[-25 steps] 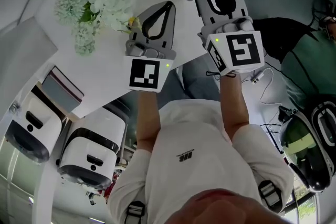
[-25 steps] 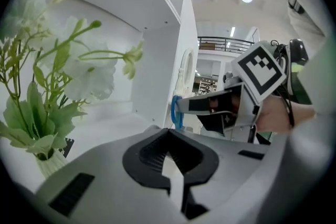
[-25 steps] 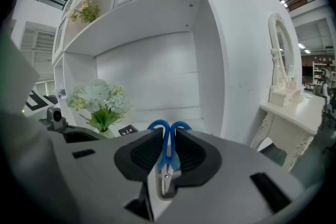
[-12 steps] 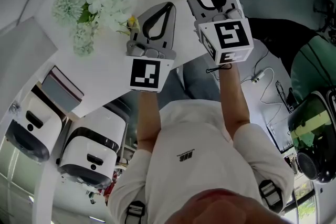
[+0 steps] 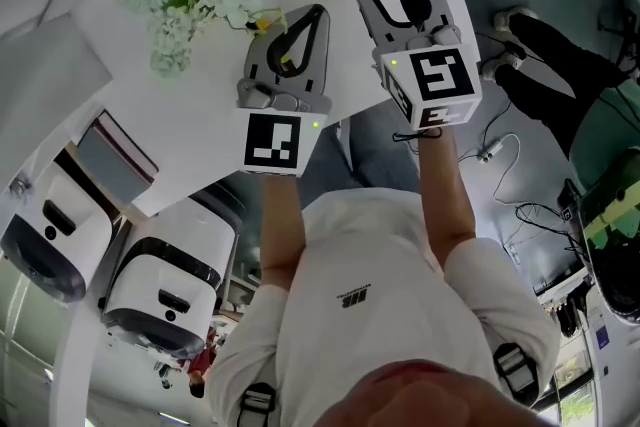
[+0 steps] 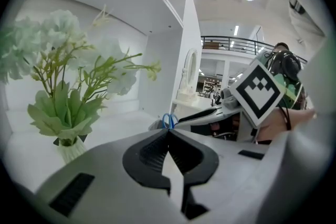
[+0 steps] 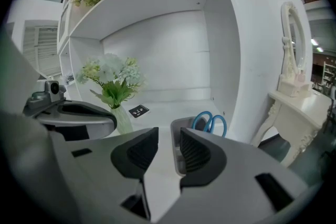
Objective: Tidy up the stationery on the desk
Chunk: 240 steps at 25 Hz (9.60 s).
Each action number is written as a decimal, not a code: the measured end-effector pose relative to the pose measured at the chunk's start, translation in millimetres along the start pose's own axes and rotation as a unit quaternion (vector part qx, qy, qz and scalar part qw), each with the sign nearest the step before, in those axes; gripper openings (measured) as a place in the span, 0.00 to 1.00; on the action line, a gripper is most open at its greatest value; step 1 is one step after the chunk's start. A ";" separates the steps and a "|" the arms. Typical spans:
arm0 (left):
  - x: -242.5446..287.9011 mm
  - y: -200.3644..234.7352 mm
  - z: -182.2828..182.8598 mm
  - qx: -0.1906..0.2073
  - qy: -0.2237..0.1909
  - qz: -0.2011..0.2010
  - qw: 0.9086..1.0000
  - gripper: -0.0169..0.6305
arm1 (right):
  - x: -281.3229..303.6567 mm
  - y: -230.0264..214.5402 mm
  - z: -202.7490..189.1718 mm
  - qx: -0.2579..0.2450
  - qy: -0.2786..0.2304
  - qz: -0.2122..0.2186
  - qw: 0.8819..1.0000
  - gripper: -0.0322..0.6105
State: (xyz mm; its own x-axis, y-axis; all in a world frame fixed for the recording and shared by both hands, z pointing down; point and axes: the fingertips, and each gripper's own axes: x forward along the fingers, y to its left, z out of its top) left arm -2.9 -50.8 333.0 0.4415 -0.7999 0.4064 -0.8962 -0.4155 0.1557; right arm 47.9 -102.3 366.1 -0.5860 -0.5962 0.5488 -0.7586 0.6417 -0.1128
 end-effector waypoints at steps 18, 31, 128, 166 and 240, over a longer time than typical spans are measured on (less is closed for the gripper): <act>-70.7 55.2 -41.7 -0.045 0.007 0.106 0.993 0.03 | 14.0 92.3 -24.6 -0.044 0.035 0.078 0.995 0.21; -91.3 75.3 -76.6 -0.076 0.019 0.148 0.986 0.03 | 47.3 144.2 -66.1 -0.068 0.113 0.142 0.981 0.19; 18.3 -3.1 15.5 0.001 0.004 -0.026 1.000 0.03 | -38.8 -14.4 47.9 0.033 -0.055 -0.027 0.998 0.13; 11.3 9.6 10.7 -0.009 0.006 0.002 1.000 0.03 | -0.1 -31.3 18.6 0.065 -0.032 -0.039 0.997 0.21; -122.1 105.8 -101.2 -0.121 0.019 0.183 0.975 0.03 | 108.1 184.6 -77.9 -0.088 0.152 0.154 0.972 0.12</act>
State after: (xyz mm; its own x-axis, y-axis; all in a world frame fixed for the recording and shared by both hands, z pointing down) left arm -156.1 46.7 390.9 0.0912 -0.8571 0.5070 -0.9797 0.0142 0.2002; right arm -133.3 -10.7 469.2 -0.6452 -0.2099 0.7346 -0.4846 0.8558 -0.1810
